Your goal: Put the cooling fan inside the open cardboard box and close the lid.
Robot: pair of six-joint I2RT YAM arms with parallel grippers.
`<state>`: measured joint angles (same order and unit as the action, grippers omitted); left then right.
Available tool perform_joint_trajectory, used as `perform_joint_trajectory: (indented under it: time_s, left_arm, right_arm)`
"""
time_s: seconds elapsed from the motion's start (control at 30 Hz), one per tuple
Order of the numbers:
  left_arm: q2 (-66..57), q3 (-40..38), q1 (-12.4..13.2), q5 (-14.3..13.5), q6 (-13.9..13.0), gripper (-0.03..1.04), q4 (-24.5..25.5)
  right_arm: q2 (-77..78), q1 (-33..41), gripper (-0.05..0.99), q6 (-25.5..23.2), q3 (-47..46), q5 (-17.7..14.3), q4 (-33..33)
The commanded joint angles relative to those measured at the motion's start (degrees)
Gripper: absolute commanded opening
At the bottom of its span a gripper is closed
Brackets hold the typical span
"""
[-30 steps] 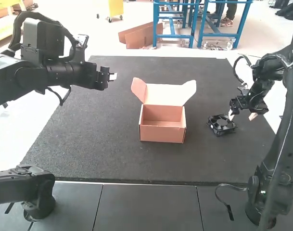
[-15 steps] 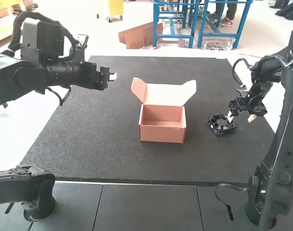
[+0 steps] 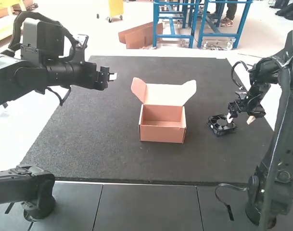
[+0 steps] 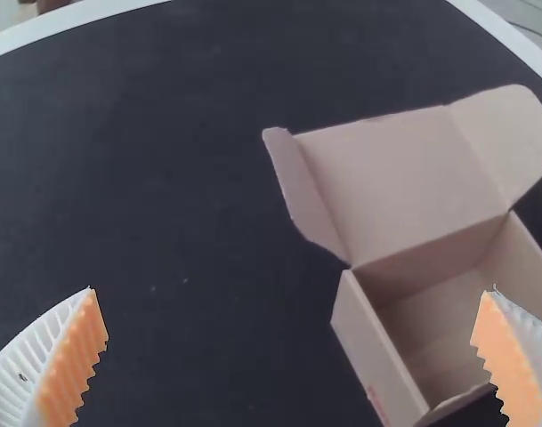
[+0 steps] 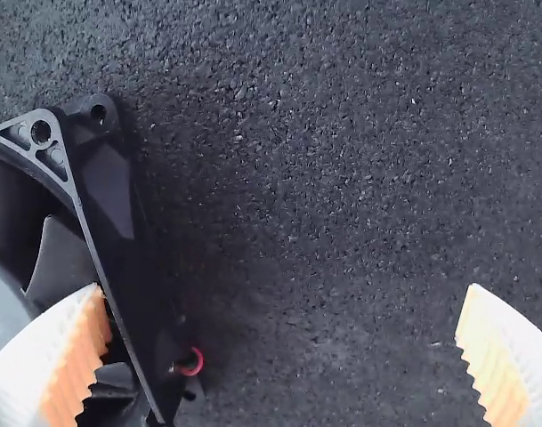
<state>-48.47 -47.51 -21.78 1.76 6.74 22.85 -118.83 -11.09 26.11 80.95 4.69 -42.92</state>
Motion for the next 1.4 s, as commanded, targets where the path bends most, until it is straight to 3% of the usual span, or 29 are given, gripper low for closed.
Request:
perform_joint_trajectory:
  time_s: [0.0,0.13,0.3,0.37,0.43,0.63,0.77,0.87,1.07,1.37]
  left_arm:
    - [-0.22,-2.24,-0.28,0.35,0.20,0.97,-0.35]
    - [-0.22,-2.24,-0.19,0.35,0.20,0.97,-0.18]
    - [-0.22,-2.42,-0.28,0.35,0.20,0.97,0.00]
    - [-0.22,-2.50,-0.19,0.35,0.20,0.97,0.09]
    - [-0.14,-2.50,-0.28,0.35,0.20,0.97,0.09]
    - [-0.14,-2.24,-0.19,0.35,0.20,0.97,-0.26]
    - [-0.14,-2.15,-0.28,0.35,0.20,0.97,-0.53]
    - [-0.22,-1.62,-0.28,0.35,0.20,0.97,-0.62]
    - [-0.31,-0.39,-0.28,0.35,0.20,0.97,-0.62]
    - [-0.31,1.19,-0.19,0.26,0.02,0.97,-1.85]
  right_arm:
    - [-1.06,0.19,0.90,-0.53,1.93,-0.38,-1.56]
    - [-2.29,0.19,0.78,-1.85,1.93,-0.56,-3.58]
    - [-2.90,-0.16,0.26,-4.49,1.76,2.08,-4.19]
    - [-2.90,-0.07,0.09,-4.84,1.41,3.31,-4.11]
    - [-2.90,-0.07,-0.02,-6.51,1.23,4.19,-3.58]
    - [-2.02,-0.25,-0.02,-10.02,1.23,7.97,-2.52]
    - [3.16,-0.16,-0.02,-10.73,1.14,8.23,-1.64]
    - [8.35,0.11,-0.01,-14.42,1.14,8.76,-1.73]
    - [17.75,0.37,-0.01,-19.78,0.62,12.10,-6.92]
    - [30.76,1.86,0.00,-27.78,-1.58,12.45,-12.28]
